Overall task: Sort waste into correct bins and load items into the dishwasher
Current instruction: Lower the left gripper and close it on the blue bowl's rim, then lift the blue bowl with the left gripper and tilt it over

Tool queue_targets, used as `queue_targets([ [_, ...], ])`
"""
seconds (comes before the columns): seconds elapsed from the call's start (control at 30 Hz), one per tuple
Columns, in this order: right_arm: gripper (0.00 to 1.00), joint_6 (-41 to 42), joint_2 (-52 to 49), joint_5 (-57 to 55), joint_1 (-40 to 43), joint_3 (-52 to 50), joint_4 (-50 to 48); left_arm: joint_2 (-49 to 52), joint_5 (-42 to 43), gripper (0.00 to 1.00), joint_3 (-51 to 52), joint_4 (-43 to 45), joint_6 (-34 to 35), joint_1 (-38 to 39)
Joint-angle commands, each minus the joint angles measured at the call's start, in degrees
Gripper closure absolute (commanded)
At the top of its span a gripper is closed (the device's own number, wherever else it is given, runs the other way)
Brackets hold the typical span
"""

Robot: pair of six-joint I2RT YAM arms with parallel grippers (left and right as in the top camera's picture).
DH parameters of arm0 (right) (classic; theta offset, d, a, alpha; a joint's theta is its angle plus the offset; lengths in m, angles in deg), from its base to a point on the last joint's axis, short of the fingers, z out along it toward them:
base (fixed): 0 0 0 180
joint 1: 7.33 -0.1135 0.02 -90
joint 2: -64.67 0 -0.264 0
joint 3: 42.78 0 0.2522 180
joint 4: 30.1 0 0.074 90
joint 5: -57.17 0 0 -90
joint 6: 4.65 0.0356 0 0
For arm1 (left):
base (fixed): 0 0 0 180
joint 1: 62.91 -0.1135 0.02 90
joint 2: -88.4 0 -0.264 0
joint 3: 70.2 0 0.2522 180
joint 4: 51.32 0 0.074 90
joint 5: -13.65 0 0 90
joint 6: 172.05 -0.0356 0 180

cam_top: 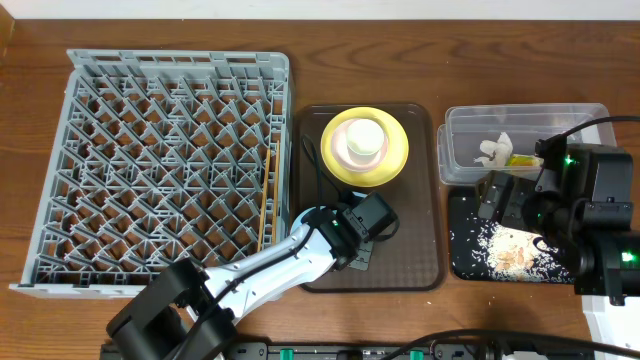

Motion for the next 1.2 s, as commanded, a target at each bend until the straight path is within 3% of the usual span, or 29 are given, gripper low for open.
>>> queue_targets([
  [0.0,0.01,0.5,0.0,-0.5,-0.1,-0.1,0.1,0.4,0.0,0.92,0.2,-1.6,1.0,-0.2],
  [0.27,0.01,0.5,0.0,-0.5,-0.1,-0.1,0.1,-1.2,0.0,0.93,-1.3,-2.4,-1.5,-0.3],
  [0.67,0.01,0.5,0.0,-0.5,-0.1,-0.1,0.1,-11.0,1.9,0.92,-13.3,-13.4,-6.9,-1.9],
  [0.9,0.01,0.5,0.0,-0.5,-0.1,-0.1,0.1,-13.0,18.0,0.93,-22.1,-20.4,-13.1,-11.5],
  [1.17,0.01,0.5,0.0,-0.5,-0.1,-0.1,0.1,-12.9,41.0,0.92,-24.2,-18.7,-16.3,-30.9],
])
